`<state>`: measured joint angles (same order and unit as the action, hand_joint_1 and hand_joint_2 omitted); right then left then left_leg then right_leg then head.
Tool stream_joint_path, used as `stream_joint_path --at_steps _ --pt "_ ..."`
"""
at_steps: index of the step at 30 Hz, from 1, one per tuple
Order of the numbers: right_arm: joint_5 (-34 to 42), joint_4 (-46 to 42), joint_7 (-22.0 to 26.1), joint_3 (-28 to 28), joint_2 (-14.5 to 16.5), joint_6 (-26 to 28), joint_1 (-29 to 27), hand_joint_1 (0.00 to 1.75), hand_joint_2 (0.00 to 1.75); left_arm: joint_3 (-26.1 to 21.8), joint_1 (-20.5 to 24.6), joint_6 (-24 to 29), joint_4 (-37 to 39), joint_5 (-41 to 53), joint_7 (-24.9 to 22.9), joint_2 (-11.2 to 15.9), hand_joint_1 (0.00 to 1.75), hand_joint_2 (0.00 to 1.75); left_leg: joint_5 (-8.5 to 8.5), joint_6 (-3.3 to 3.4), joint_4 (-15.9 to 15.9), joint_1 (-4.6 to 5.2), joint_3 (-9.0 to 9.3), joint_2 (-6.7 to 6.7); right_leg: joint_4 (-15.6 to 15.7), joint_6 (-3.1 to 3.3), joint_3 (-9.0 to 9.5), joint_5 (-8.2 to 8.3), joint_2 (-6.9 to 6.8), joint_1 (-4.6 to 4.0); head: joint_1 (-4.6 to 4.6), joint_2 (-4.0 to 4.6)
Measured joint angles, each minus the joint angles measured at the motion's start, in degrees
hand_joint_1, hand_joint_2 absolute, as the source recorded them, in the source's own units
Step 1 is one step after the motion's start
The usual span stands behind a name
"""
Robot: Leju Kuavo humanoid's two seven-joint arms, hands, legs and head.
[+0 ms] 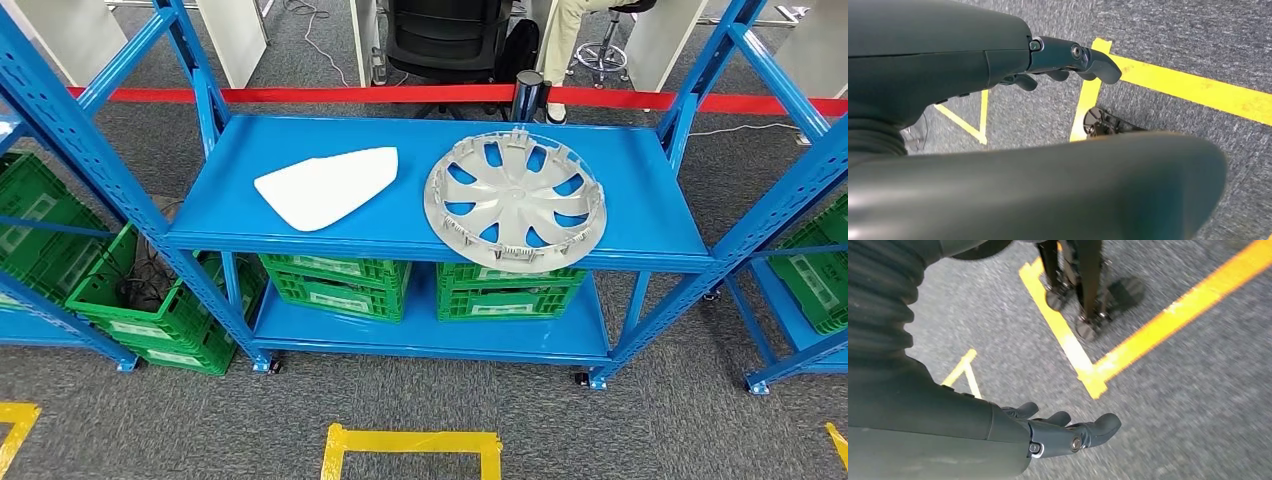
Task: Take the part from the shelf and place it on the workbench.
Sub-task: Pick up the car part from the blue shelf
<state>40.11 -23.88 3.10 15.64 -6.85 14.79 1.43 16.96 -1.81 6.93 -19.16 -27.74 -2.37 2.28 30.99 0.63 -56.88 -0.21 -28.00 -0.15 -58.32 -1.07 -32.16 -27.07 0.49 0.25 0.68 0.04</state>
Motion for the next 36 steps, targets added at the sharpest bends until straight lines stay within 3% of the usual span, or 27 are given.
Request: stream_joint_path --at_steps 8,22,36 --pt "-5.48 -9.47 -0.18 -0.72 -2.14 3.52 -1.69 0.00 1.75 2.23 0.92 1.51 1.02 -5.66 0.49 0.25 0.00 0.00 -0.04 0.05 0.00 -0.01 0.01 0.00 0.00 -0.04 0.01 0.04 0.00 0.01 -0.01 0.00" --pt "-25.09 -30.67 -6.72 -2.69 -6.38 5.95 -1.82 0.00 1.75 5.15 2.10 2.16 2.53 -13.43 2.10 0.85 0.00 0.00 -0.10 0.07 -0.02 0.02 -0.01 -0.01 0.00 -0.15 0.02 0.12 0.00 0.02 -0.01 0.00" --pt "-47.22 -50.81 -12.84 -2.44 -9.76 2.17 1.62 0.00 1.75 8.17 3.29 2.01 3.85 -19.34 3.20 1.56 0.00 0.00 -0.14 0.08 -0.03 0.02 -0.03 -0.02 -0.01 -0.16 0.02 0.17 -0.01 0.04 -0.02 0.00"
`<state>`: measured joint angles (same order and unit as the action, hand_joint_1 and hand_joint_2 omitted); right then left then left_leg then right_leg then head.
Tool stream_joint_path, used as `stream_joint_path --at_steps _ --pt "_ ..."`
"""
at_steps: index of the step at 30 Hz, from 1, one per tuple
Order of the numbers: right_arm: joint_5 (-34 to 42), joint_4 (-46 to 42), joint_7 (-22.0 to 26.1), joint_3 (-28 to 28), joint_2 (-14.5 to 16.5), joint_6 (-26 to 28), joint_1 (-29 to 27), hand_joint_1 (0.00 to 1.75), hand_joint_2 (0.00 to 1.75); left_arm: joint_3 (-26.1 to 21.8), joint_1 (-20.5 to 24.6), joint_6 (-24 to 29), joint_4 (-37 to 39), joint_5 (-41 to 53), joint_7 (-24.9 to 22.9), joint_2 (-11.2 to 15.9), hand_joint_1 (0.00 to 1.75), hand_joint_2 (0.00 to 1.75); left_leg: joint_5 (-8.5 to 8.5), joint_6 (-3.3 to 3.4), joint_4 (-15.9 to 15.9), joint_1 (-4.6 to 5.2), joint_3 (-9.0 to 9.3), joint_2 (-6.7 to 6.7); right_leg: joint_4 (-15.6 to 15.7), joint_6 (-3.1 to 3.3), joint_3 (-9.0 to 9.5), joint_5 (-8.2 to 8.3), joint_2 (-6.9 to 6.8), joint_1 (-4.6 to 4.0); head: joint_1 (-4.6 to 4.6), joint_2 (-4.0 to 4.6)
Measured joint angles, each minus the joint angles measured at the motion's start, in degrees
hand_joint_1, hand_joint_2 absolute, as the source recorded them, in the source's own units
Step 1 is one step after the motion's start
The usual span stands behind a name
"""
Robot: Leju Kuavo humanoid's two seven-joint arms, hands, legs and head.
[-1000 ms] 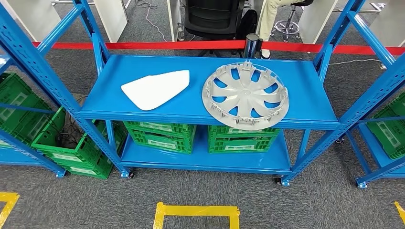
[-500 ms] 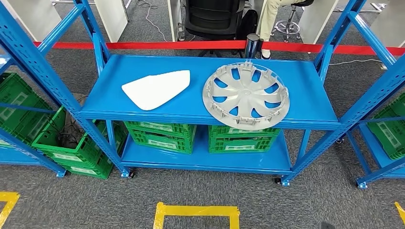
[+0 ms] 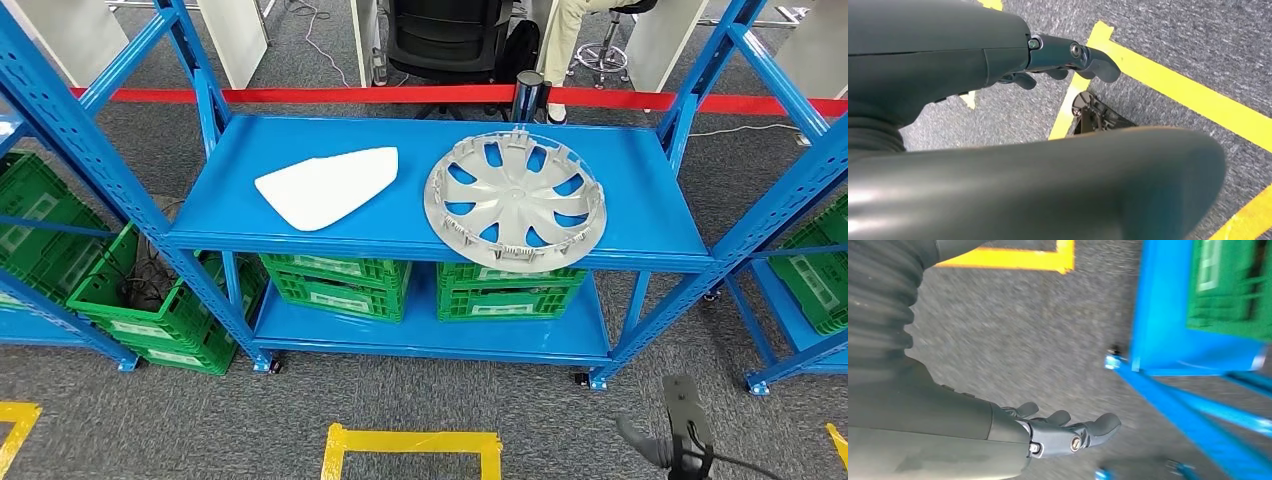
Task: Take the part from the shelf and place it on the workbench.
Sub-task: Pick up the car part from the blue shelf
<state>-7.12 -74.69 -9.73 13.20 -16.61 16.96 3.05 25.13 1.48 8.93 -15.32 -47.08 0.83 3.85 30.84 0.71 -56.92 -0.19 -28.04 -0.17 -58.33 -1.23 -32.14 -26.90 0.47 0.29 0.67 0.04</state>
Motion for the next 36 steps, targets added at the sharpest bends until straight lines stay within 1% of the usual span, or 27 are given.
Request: stream_joint_path --at_steps 6,16,29,34,36 --pt "-8.92 -6.90 -2.57 2.31 -0.84 -4.86 2.93 0.00 1.75 1.58 0.55 -0.42 0.48 -2.17 0.55 0.38 0.00 0.00 -0.03 -0.02 0.00 0.00 -0.02 -0.01 0.00 0.02 -0.01 0.02 -0.01 0.00 -0.01 0.00" --pt "-23.25 -16.99 -7.06 8.05 -2.18 -13.76 8.59 0.00 1.75 4.27 1.31 -1.14 1.19 -5.85 1.28 1.09 0.00 0.00 -0.05 -0.01 0.00 0.00 -0.06 -0.02 0.00 0.02 -0.01 0.03 -0.06 -0.01 0.03 0.00" --pt "-39.37 -27.35 -13.75 19.31 -3.37 -25.80 18.04 0.00 1.75 8.39 2.36 -1.95 2.29 -10.89 1.95 2.15 0.00 0.00 -0.10 -0.04 0.00 -0.01 -0.10 -0.04 -0.01 0.02 -0.03 0.04 -0.09 -0.01 0.02 0.00" --pt "-46.17 -31.51 -16.17 23.31 -4.10 -28.82 21.21 0.00 1.75 9.98 2.62 -1.79 2.69 -12.91 1.97 2.67 0.00 0.00 -0.12 -0.03 0.00 -0.01 -0.05 -0.03 -0.01 0.02 -0.05 0.04 -0.08 -0.02 0.01 0.00" --pt "-49.14 -33.27 -17.05 24.42 -4.58 -29.46 22.01 0.00 1.75 10.57 2.70 -1.36 2.84 -13.66 1.97 2.99 0.00 0.00 -0.11 0.09 -0.27 0.11 -0.18 -0.04 0.15 -0.19 -0.10 0.19 -0.10 0.14 -0.05 0.00"
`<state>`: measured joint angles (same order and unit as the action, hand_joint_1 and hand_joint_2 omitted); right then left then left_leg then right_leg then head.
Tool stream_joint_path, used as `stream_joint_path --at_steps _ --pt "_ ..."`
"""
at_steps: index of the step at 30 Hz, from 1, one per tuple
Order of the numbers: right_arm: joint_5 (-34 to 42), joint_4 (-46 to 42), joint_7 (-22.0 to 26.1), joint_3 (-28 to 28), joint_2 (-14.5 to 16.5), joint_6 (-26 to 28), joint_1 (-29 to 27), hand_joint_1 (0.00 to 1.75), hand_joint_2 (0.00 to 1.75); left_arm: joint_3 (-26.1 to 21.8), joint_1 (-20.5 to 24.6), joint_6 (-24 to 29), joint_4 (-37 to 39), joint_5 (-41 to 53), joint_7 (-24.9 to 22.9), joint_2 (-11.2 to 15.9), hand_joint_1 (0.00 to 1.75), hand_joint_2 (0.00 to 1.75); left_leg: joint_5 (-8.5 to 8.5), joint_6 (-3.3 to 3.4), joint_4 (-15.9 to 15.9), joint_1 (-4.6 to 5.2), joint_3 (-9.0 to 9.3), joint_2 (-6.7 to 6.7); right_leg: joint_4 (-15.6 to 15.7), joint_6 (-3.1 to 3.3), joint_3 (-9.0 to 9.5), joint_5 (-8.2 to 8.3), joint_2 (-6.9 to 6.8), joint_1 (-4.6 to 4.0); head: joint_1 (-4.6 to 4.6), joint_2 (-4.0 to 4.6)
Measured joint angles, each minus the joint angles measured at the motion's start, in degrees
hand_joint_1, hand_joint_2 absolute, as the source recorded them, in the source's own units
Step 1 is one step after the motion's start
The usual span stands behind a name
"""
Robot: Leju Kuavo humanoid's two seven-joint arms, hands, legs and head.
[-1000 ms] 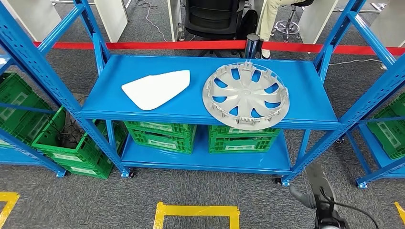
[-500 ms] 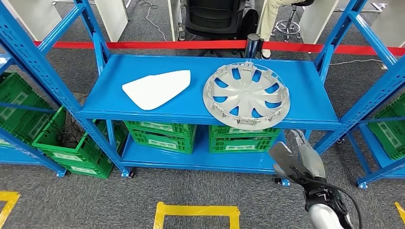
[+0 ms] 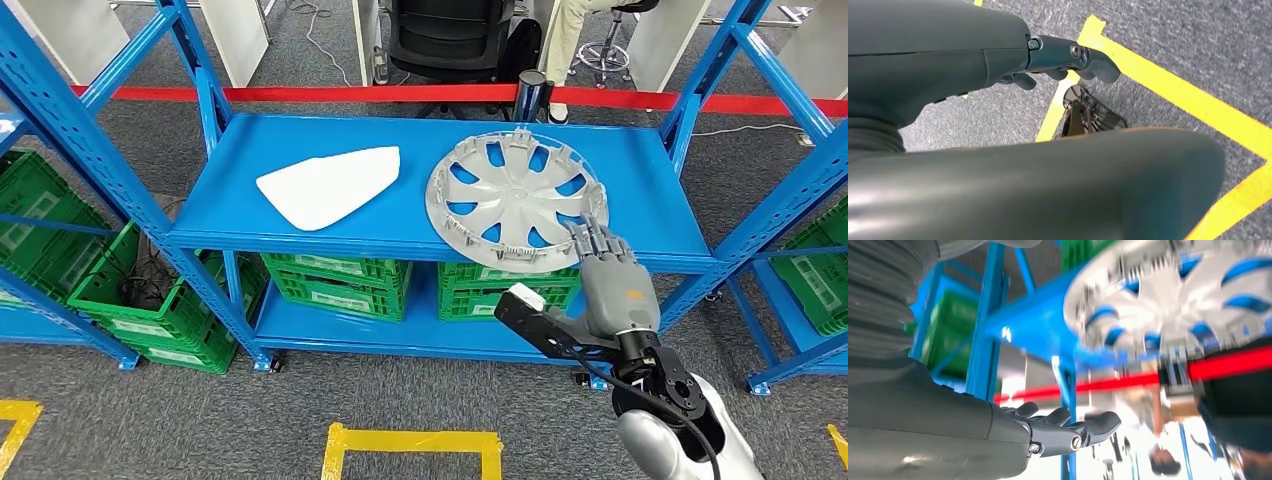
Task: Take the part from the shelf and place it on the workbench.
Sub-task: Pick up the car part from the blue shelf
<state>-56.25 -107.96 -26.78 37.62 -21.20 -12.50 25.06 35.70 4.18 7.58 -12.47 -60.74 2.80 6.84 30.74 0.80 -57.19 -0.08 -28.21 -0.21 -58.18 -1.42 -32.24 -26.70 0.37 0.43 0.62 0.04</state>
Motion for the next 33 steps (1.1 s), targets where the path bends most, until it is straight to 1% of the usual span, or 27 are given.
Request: stream_joint_path --at_steps 2,4,5,6,8,9,10,11,12,13,14,15,16,17,19,20,21,22,24,25,26,27,28,29,30,31,33 --pt "-2.85 -1.82 -0.77 0.85 -0.55 -0.30 0.68 0.00 1.75 0.58 0.16 0.42 0.16 -0.66 0.01 0.35 0.00 0.00 -0.08 0.29 -0.10 0.14 -0.25 -0.02 0.29 -0.38 -0.11 0.27 -0.01 0.17 -0.18 0.00" --pt "-5.24 -3.51 -1.33 1.36 -1.14 -0.35 1.12 0.00 1.75 0.96 0.38 0.84 0.30 -1.24 0.02 0.54 0.00 0.00 -0.64 0.77 0.93 -0.15 0.48 0.04 0.28 -0.73 -0.37 0.23 0.00 0.12 -0.32 0.00" --pt "-6.14 -4.25 -1.52 1.52 -1.44 -0.35 1.24 0.00 1.75 1.10 0.47 1.03 0.34 -1.49 0.02 0.59 0.00 0.00 -0.97 1.03 1.55 -0.32 0.94 0.10 -0.60 -0.89 -0.92 -0.36 -0.01 0.11 -0.23 0.00" --pt "-6.69 -4.87 -1.66 1.62 -1.78 -0.34 1.24 0.00 1.75 1.25 0.54 1.23 0.36 -1.66 0.02 0.62 0.00 0.00 -1.29 1.26 2.05 -0.50 1.37 0.14 -2.78 -1.05 -2.06 -1.45 -0.02 0.17 -0.02 0.00" --pt "-7.61 -6.32 -1.93 1.92 -2.74 -0.27 0.99 0.00 1.75 1.75 0.59 1.63 0.45 -1.95 0.02 0.68 0.00 0.00 -1.45 1.46 2.27 -0.56 1.37 0.16 -9.98 -1.36 -5.77 -4.29 -0.03 0.38 0.51 0.00" --pt "-8.09 -7.06 -2.12 2.06 -3.30 -0.16 0.70 0.00 1.75 1.99 0.58 1.83 0.52 -2.10 0.02 0.70 0.00 0.00 -1.40 1.45 2.23 -0.58 1.35 0.12 -13.30 -1.52 -7.61 -5.05 -0.03 0.48 0.69 0.00" --pt "-8.54 -7.70 -2.32 2.15 -3.82 0.01 0.36 0.00 1.75 2.16 0.57 1.95 0.60 -2.27 0.04 0.70 0.00 0.00 -1.26 1.38 2.18 -0.60 1.42 0.07 -14.92 -1.66 -8.76 -4.81 -0.03 0.59 0.81 0.00" --pt "-8.89 -8.24 -2.52 2.15 -4.30 0.26 0.01 0.00 1.75 2.26 0.56 2.00 0.66 -2.42 0.09 0.70 0.00 0.00 -1.04 1.24 2.08 -0.66 1.56 -0.01 -14.31 -1.78 -8.90 -3.44 -0.04 0.72 0.92 0.00" --pt "-9.12 -8.79 -2.70 2.09 -4.80 0.57 -0.31 0.00 1.75 2.34 0.56 1.96 0.70 -2.59 0.17 0.70 0.00 0.00 -0.72 1.03 1.92 -0.74 1.78 -0.10 -11.64 -1.87 -8.09 -1.23 -0.06 0.88 1.05 0.00" --pt "-9.24 -9.37 -2.86 1.99 -5.27 0.94 -0.64 0.00 1.75 2.45 0.56 1.91 0.73 -2.74 0.26 0.71 0.00 0.00 -0.29 0.75 1.74 -0.81 1.92 -0.17 -8.04 -1.93 -6.69 0.78 -0.09 1.00 1.19 0.00" --pt "-9.27 -9.90 -2.99 1.85 -5.71 1.33 -0.92 0.00 1.75 2.57 0.63 1.86 0.78 -2.87 0.35 0.75 0.00 0.00 0.19 0.38 1.47 -0.77 1.85 -0.22 -4.71 -1.92 -5.03 2.04 -0.09 0.96 1.38 0.00" --pt "-9.27 -10.48 -3.09 1.67 -6.16 1.66 -1.21 0.00 1.75 2.69 0.66 1.83 0.83 -2.99 0.39 0.80 0.00 0.00 0.57 0.02 1.27 -0.72 1.57 -0.26 -2.35 -1.64 -3.76 2.31 -0.12 0.87 1.52 0.00" --pt "-9.27 -11.01 -3.18 1.45 -6.50 1.90 -1.53 0.00 1.75 2.81 0.71 1.84 0.87 -3.09 0.39 0.83 0.00 0.00 0.83 -0.32 1.14 -0.67 1.26 -0.25 -1.20 -1.28 -3.05 1.85 -0.10 0.72 1.50 0.00" --pt "-9.26 -11.54 -3.25 1.24 -6.80 1.93 -1.82 0.00 1.75 2.92 0.77 1.88 0.91 -3.16 0.37 0.85 0.00 0.00 0.99 -0.64 1.17 -0.64 1.09 -0.20 -0.87 -0.78 -2.70 1.32 -0.05 0.52 1.45 0.00" --pt "-9.26 -12.91 -3.50 0.91 -7.13 1.48 -2.26 0.00 1.75 3.13 0.85 1.96 0.93 -3.33 0.27 0.81 0.00 0.00 1.40 -1.22 1.10 -0.76 1.43 -0.01 -0.54 0.15 -2.38 0.80 0.08 0.56 1.03 0.00" --pt "-9.26 -13.57 -3.66 0.82 -7.20 1.12 -2.34 0.00 1.75 3.20 0.90 1.98 0.95 -3.39 0.24 0.79 0.00 0.00 1.90 -1.46 0.17 -0.80 1.21 0.07 -0.45 0.59 -2.02 0.56 0.12 0.62 0.79 0.00" --pt "-9.27 -14.22 -3.84 0.76 -7.22 0.82 -2.38 0.00 1.75 3.25 0.97 1.96 0.95 -3.45 0.21 0.78 0.00 0.00 2.84 -1.63 -2.21 -0.82 0.10 0.11 -0.28 0.93 -1.59 0.33 0.12 0.72 0.44 0.00" --pt "-9.27 -14.70 -3.99 0.72 -7.22 0.64 -2.47 0.00 1.75 3.31 1.00 1.92 0.96 -3.47 0.20 0.77 0.00 0.00 4.05 -1.72 -5.89 -0.86 -2.05 0.12 -0.20 1.20 -1.24 0.06 0.10 0.70 0.05 0.00" --pt "-9.24 -15.37 -4.19 0.69 -7.26 0.51 -2.86 0.00 1.75 3.45 0.99 1.85 0.96 -3.48 0.21 0.75 0.00 0.00 6.26 -1.78 -14.40 -0.87 -7.86 0.11 -0.19 1.48 -0.68 -0.54 0.06 0.56 -0.57 0.00" --pt "-9.23 -15.59 -4.26 0.69 -7.29 0.50 -3.14 0.00 1.75 3.52 0.89 1.84 0.97 -3.48 0.20 0.74 0.00 0.00 6.06 -1.72 -16.82 -0.86 -10.11 0.11 -0.19 1.49 -0.31 -0.88 0.09 0.48 -0.81 0.00" --pt "-9.21 -15.80 -4.29 0.69 -7.34 0.51 -3.38 0.00 1.75 3.56 0.78 1.85 1.00 -3.49 0.21 0.73 0.00 0.00 4.61 -1.59 -16.92 -0.85 -11.23 0.11 -0.19 1.46 0.17 -1.26 0.15 0.42 -1.03 0.00" --pt "-9.21 -16.00 -4.32 0.69 -7.38 0.52 -3.55 0.00 1.75 3.58 0.70 1.86 1.04 -3.49 0.21 0.75 0.00 0.00 2.14 -1.38 -14.83 -0.82 -11.20 0.11 -0.19 1.38 0.76 -1.67 0.20 0.38 -1.27 0.00" --pt "-9.20 -16.20 -4.33 0.67 -7.42 0.56 -3.64 0.00 1.75 3.60 0.64 1.91 1.09 -3.49 0.22 0.78 0.00 0.00 -0.92 -1.11 -11.07 -0.77 -10.28 0.12 -0.18 1.24 1.37 -2.11 0.25 0.37 -1.54 0.00" --pt "-9.20 -16.37 -4.33 0.64 -7.46 0.62 -3.73 0.00 1.75 3.60 0.63 1.97 1.15 -3.49 0.22 0.81 0.00 0.00 -3.23 -0.88 -7.33 -0.67 -8.99 0.10 -0.16 1.04 1.63 -2.53 0.26 0.34 -1.78 0.00" --pt "-9.18 -16.56 -4.33 0.58 -7.55 0.71 -3.87 0.00 1.75 3.61 0.71 2.06 1.21 -3.48 0.22 0.83 0.00 0.00 -4.54 -0.67 -4.27 -0.53 -7.73 0.10 -0.15 0.72 1.95 -2.93 0.29 0.28 -2.01 0.00" --pt "-9.15 -16.73 -4.33 0.48 -7.63 0.83 -4.07 0.00 1.75 3.63 0.76 2.15 1.26 -3.50 0.20 0.84 0.00 0.00 -5.05 -0.48 -2.39 -0.38 -6.89 0.09 -0.04 0.35 2.13 -3.18 0.28 0.24 -2.13 0.00" --pt "-9.09 -17.05 -4.32 0.23 -7.82 1.07 -4.48 0.00 1.75 3.66 0.90 2.29 1.31 -3.58 0.13 0.83 0.00 0.00 -4.63 -0.10 -1.37 -0.20 -6.20 0.05 -0.08 -0.44 2.69 -3.19 0.28 0.18 -2.21 0.00"
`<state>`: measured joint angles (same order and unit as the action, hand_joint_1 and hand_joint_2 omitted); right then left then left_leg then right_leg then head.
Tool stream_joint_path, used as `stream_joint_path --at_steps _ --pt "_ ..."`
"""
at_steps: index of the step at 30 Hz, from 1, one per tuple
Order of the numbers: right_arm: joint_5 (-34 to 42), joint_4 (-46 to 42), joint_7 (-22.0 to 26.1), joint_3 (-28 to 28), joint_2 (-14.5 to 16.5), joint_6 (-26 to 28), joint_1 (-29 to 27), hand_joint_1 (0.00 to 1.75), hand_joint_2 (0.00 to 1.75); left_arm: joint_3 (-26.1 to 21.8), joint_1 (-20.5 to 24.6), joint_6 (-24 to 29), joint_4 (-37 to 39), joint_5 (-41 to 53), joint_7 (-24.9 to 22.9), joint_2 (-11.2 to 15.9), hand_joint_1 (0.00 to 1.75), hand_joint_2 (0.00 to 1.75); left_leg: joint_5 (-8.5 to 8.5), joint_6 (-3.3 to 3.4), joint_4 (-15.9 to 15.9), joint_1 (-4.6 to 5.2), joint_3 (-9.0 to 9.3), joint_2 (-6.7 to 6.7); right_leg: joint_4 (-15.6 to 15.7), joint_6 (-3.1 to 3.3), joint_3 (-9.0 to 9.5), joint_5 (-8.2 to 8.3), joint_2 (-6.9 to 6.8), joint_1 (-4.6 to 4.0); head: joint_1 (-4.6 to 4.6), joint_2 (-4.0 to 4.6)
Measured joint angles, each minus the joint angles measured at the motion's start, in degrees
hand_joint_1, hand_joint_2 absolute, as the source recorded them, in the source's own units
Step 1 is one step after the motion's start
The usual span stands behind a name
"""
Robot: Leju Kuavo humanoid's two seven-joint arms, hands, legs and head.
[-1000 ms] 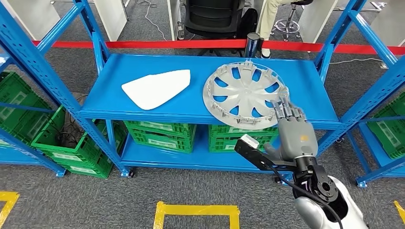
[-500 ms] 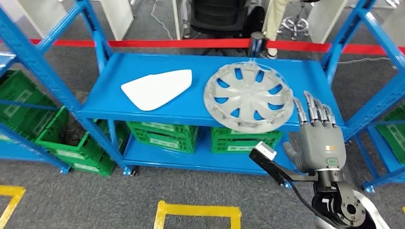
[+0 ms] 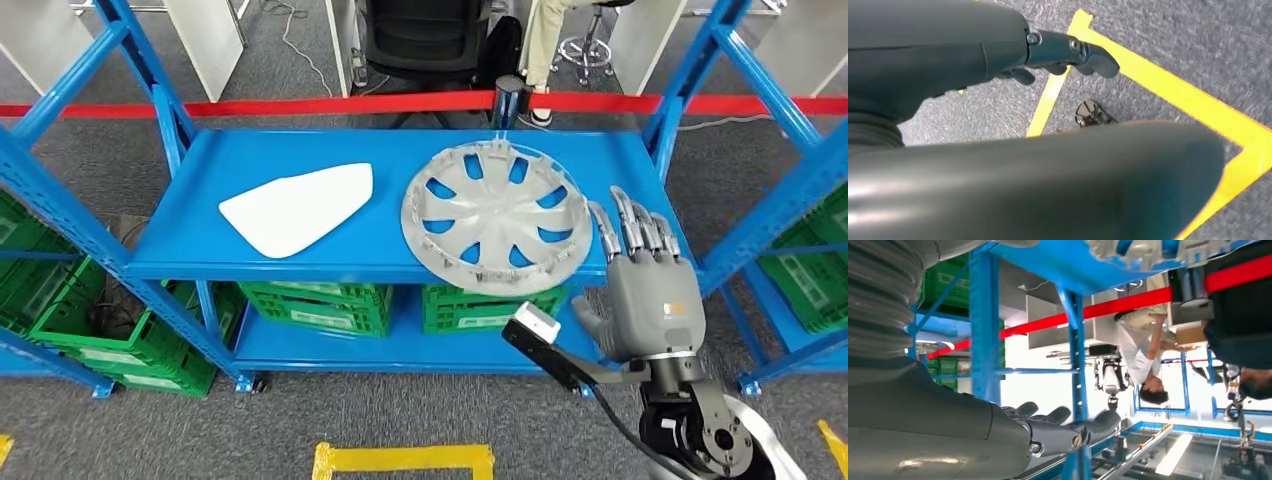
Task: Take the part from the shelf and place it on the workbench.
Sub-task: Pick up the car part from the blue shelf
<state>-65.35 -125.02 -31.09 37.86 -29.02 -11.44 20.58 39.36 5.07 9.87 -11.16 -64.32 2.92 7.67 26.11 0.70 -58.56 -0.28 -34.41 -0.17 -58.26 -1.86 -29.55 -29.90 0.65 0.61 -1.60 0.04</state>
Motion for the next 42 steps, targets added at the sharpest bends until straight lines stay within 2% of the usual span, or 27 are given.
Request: stream_joint_path --at_steps 2,3,6,7,8,9,11,12,13,15,17,18,19,21,22,23,24,26,27,29,30,31,32,36,37,39,42 --pt "0.03 -0.30 0.01 -0.33 -0.19 0.20 -0.22 0.00 1.75 0.02 -0.05 0.09 0.04 -0.07 -0.08 0.01 0.00 0.00 0.10 0.53 0.37 -0.16 0.62 -0.06 -1.13 -0.61 -0.41 -0.29 -0.11 0.06 0.21 0.00" --pt "0.03 -0.46 0.02 -0.52 -0.32 0.28 -0.25 0.00 1.75 0.02 -0.07 0.13 0.05 -0.09 -0.10 0.01 0.00 0.00 0.22 0.82 0.53 -0.25 1.05 -0.12 -2.94 -0.84 -1.38 -1.01 -0.16 0.08 0.45 0.00" --pt "0.04 -0.67 0.03 -0.89 -0.52 0.35 -0.59 0.00 1.75 0.03 -0.08 0.19 0.08 -0.11 -0.09 0.00 0.00 0.00 0.83 1.50 0.68 -0.12 1.75 -0.33 -13.22 -1.22 -7.64 -4.53 -0.22 0.07 1.44 0.00" --pt "0.04 -0.68 0.03 -0.93 -0.54 0.35 -0.79 0.00 1.75 0.03 -0.09 0.19 0.09 -0.11 -0.09 0.00 0.00 0.00 1.10 1.61 0.67 0.00 2.02 -0.39 -15.69 -1.23 -9.58 -5.04 -0.22 0.06 1.73 0.00" --pt "0.04 -0.69 0.03 -0.95 -0.57 0.35 -0.94 0.00 1.75 0.03 -0.12 0.19 0.10 -0.11 -0.10 0.00 0.00 0.00 1.43 1.68 0.67 0.13 2.44 -0.46 -16.23 -1.12 -10.68 -4.37 -0.22 0.04 1.97 0.00" --pt "0.05 -0.71 0.03 -0.97 -0.62 0.35 -1.01 0.00 1.75 0.03 -0.13 0.19 0.11 -0.12 -0.10 0.00 0.00 0.00 1.79 1.71 0.67 0.27 2.97 -0.54 -14.48 -0.90 -10.68 -2.40 -0.22 -0.02 2.19 0.00" --pt "0.06 -0.76 0.04 -1.03 -0.78 0.37 -1.05 0.00 1.75 0.03 -0.14 0.22 0.14 -0.09 -0.09 -0.07 0.00 0.00 2.59 1.67 0.73 0.49 3.91 -0.65 -7.13 0.04 -8.58 2.99 -0.29 -0.28 2.60 0.00" --pt "0.10 -0.80 0.05 -1.05 -0.84 0.40 -1.04 0.00 1.75 0.05 -0.11 0.33 0.15 -0.04 -0.09 -0.13 0.00 0.00 2.89 1.56 0.76 0.54 4.28 -0.70 -4.08 0.55 -7.71 3.63 -0.42 -0.55 2.67 0.00" --pt "0.23 -0.85 0.10 -1.07 -0.91 0.45 -1.06 0.00 1.75 0.08 -0.01 0.49 0.15 0.05 -0.08 -0.18 0.00 0.00 3.16 1.36 0.77 0.56 4.40 -0.70 -2.10 1.00 -6.88 3.52 -0.49 -0.84 2.80 0.00" --pt "0.99 -1.02 0.17 -1.18 -0.99 0.56 -1.28 0.00 1.75 0.31 0.08 0.86 0.16 0.22 -0.10 -0.25 0.00 0.00 3.26 0.78 0.44 0.57 4.87 -0.64 -0.65 1.71 -6.40 2.91 -0.57 -1.19 2.92 0.00" --pt "2.64 -1.19 0.17 -1.31 -1.01 0.61 -1.55 0.00 1.75 0.64 0.00 0.99 0.17 0.27 -0.13 -0.22 0.00 0.00 3.52 0.16 -0.51 0.55 5.05 -0.51 0.31 2.22 -5.08 4.31 -0.51 -0.94 2.88 0.00" --pt "3.55 -1.22 0.16 -1.32 -0.98 0.61 -1.60 0.00 1.75 0.77 0.00 0.99 0.17 0.25 -0.14 -0.20 0.00 0.00 4.15 -0.12 -1.78 0.47 4.49 -0.45 0.46 2.36 -4.39 4.19 -0.55 -0.77 2.71 0.00" --pt "4.46 -1.24 0.11 -1.30 -0.94 0.55 -1.65 0.00 1.75 0.87 0.08 1.00 0.18 0.22 -0.15 -0.15 0.00 0.00 5.19 -0.38 -4.10 0.33 3.15 -0.39 0.57 2.46 -3.78 4.16 -0.57 -0.62 2.46 0.00" --pt "5.81 -1.20 -0.15 -1.15 -0.86 0.20 -1.83 0.00 1.75 1.01 0.23 1.16 0.19 0.16 -0.24 -0.10 0.00 0.00 7.83 -0.86 -10.50 -0.08 -1.04 -0.29 0.57 2.62 -3.42 3.87 -0.63 -0.49 1.97 0.00" --pt "6.28 -1.14 -0.38 -1.02 -0.83 -0.09 -2.03 0.00 1.75 1.05 0.25 1.33 0.19 0.12 -0.32 -0.08 0.00 0.00 8.55 -1.05 -13.05 -0.30 -3.07 -0.27 0.55 2.61 -3.28 3.69 -0.64 -0.43 1.77 0.00" --pt "6.60 -1.04 -0.65 -0.88 -0.80 -0.38 -2.28 0.00 1.75 1.09 0.19 1.60 0.19 0.07 -0.43 -0.06 0.00 0.00 8.28 -1.23 -14.00 -0.50 -4.38 -0.22 0.55 2.53 -3.06 3.42 -0.63 -0.33 1.64 0.00" --pt "6.88 -0.91 -0.93 -0.74 -0.79 -0.64 -2.59 0.00 1.75 1.13 0.10 1.89 0.20 0.01 -0.56 -0.04 0.00 0.00 6.84 -1.39 -12.98 -0.69 -4.73 -0.16 0.52 2.35 -2.71 3.10 -0.59 -0.17 1.52 0.00" --pt "7.76 -0.50 -1.44 -0.52 -0.78 -0.88 -3.24 0.00 1.75 1.17 -0.06 2.41 0.21 -0.10 -0.99 0.03 0.00 0.00 1.89 -1.79 -6.53 -1.07 -3.00 -0.10 0.41 1.73 -1.95 2.31 -0.53 0.22 1.22 0.00" --pt "8.41 -0.18 -1.61 -0.43 -0.77 -0.80 -3.54 0.00 1.75 1.20 -0.08 2.57 0.21 -0.14 -1.24 0.05 0.00 0.00 0.87 -1.97 -3.38 -1.10 -2.08 -0.08 0.22 1.33 -1.64 1.95 -0.49 0.34 0.97 0.00" --pt "9.85 0.73 -1.73 -0.31 -0.77 -0.38 -4.08 0.00 1.75 1.26 -0.01 2.74 0.21 -0.16 -1.78 0.11 0.00 0.00 0.63 -1.61 -0.76 -0.97 -0.90 -0.04 -0.08 0.50 -1.57 1.39 -0.46 0.30 0.53 0.00" --pt "10.52 1.26 -1.65 -0.29 -0.77 -0.06 -4.33 0.00 1.75 1.30 0.01 2.81 0.22 -0.17 -2.17 0.14 0.00 0.00 0.95 -1.10 -0.75 -0.82 -0.77 0.00 -0.19 0.14 -1.49 1.24 -0.45 0.25 0.45 0.00" --pt "11.18 1.80 -1.50 -0.26 -0.78 0.25 -4.54 0.00 1.75 1.33 0.01 2.89 0.22 -0.17 -2.65 0.16 0.00 0.00 0.25 -0.69 -0.88 -0.85 -0.53 0.00 -0.21 -0.14 -1.44 1.10 -0.44 0.22 0.52 0.00" --pt "11.75 2.32 -1.31 -0.25 -0.78 0.54 -4.70 0.00 1.75 1.36 -0.04 2.95 0.23 -0.18 -3.08 0.15 0.00 0.00 -0.34 -0.55 -0.86 -0.90 -0.53 -0.04 -0.21 -0.20 -1.28 1.07 -0.44 0.21 0.63 0.00" --pt "14.32 5.36 0.12 0.02 -0.67 2.38 -4.84 0.00 1.75 1.44 0.09 2.67 0.23 -0.20 -3.34 0.09 0.00 0.00 -0.47 -0.59 -0.77 -0.97 -0.65 -0.51 0.31 0.81 -0.94 1.18 -0.46 0.17 1.55 0.00" --pt "14.87 6.36 0.54 0.11 -0.57 2.88 -4.87 0.00 1.75 1.46 0.13 2.52 0.22 -0.20 -3.18 0.09 0.00 0.00 -0.41 -0.50 -0.76 -0.94 -0.64 -0.62 0.49 0.90 -0.88 1.15 -0.50 0.18 1.86 0.00" --pt "15.77 8.37 1.16 0.35 -0.30 3.62 -4.97 0.00 1.75 1.50 0.21 2.39 0.21 -0.22 -2.91 0.09 0.00 0.00 -0.27 -0.26 -0.75 -0.86 -0.60 -0.73 0.81 1.01 -0.95 1.08 -0.59 0.21 2.41 0.00" --pt "16.46 10.72 1.62 0.66 0.20 4.19 -5.15 0.00 1.75 1.51 0.31 2.37 0.21 -0.37 -2.76 0.09 0.00 0.00 -0.07 0.16 -0.75 -0.69 -0.48 -0.72 1.17 0.52 -1.22 0.82 -0.67 0.34 2.94 0.00"
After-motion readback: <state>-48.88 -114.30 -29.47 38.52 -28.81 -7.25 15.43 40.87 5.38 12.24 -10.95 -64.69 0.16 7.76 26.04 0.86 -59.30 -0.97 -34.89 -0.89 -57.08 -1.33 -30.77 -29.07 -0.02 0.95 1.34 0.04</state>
